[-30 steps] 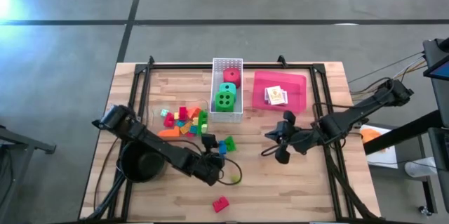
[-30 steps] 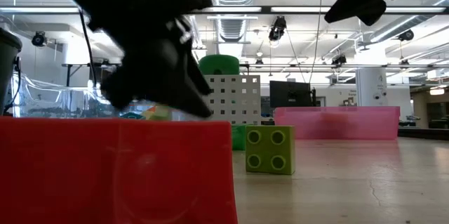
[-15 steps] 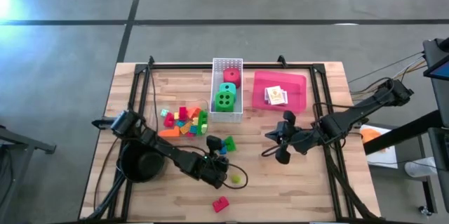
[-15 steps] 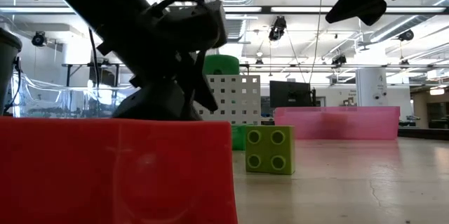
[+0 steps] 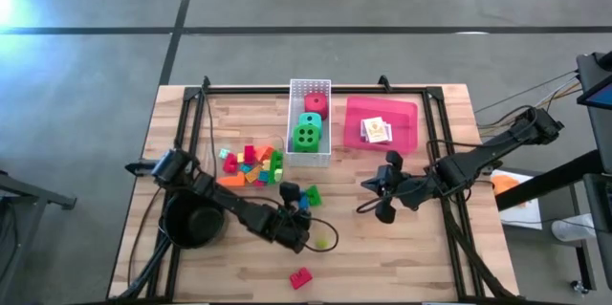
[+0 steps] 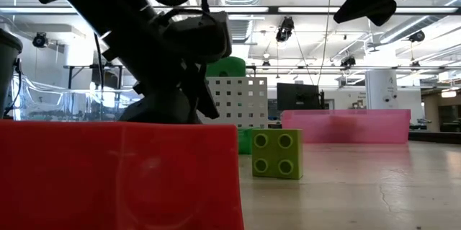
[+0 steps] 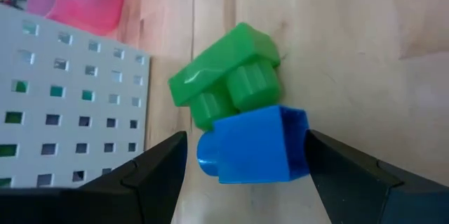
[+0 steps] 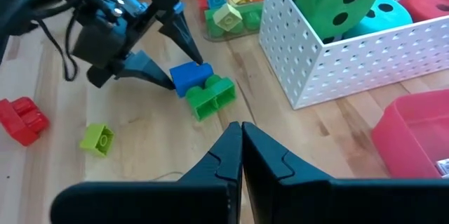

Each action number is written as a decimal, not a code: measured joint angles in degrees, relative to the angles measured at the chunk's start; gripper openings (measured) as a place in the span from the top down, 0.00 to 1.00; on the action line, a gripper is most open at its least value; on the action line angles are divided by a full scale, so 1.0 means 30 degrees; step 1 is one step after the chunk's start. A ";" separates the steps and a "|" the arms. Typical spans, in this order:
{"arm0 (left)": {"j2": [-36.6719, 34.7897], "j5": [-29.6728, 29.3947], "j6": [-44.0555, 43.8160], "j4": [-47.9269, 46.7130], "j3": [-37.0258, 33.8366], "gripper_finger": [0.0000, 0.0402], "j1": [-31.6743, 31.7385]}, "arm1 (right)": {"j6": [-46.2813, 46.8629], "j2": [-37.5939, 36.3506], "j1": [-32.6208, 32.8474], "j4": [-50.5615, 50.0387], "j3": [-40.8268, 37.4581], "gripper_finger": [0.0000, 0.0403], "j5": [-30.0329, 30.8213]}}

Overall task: Pick & Place Toys
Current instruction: Put the blue game piece into the transparent bin

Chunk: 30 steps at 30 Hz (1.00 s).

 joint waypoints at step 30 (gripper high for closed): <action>-0.0013 0.0546 -0.1336 -0.0202 -0.0015 0.82 0.0409 | -0.0350 0.0007 0.0000 0.0354 0.0000 0.98 0.0015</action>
